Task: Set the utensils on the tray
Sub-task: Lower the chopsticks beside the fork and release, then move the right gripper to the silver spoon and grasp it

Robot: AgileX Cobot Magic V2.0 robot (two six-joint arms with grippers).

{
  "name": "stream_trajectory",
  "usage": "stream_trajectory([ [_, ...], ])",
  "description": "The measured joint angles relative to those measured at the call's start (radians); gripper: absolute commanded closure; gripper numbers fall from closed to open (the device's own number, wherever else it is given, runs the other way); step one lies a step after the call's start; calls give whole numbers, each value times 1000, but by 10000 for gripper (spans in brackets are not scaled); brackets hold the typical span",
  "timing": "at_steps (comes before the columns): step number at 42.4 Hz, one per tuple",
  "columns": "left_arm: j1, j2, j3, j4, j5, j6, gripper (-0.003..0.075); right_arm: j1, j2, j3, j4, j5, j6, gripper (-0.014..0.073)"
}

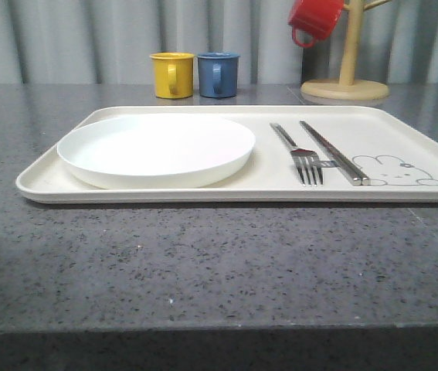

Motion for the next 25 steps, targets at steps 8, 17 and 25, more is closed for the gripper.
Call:
stream_trajectory([
  [8,0,0,0,0,0,0,282,-4,52,0,0,-8,0,289],
  [17,0,0,0,0,0,0,282,-6,87,0,-8,-11,0,347],
  [25,0,0,0,0,-2,0,282,-8,87,0,-14,-18,0,582],
])
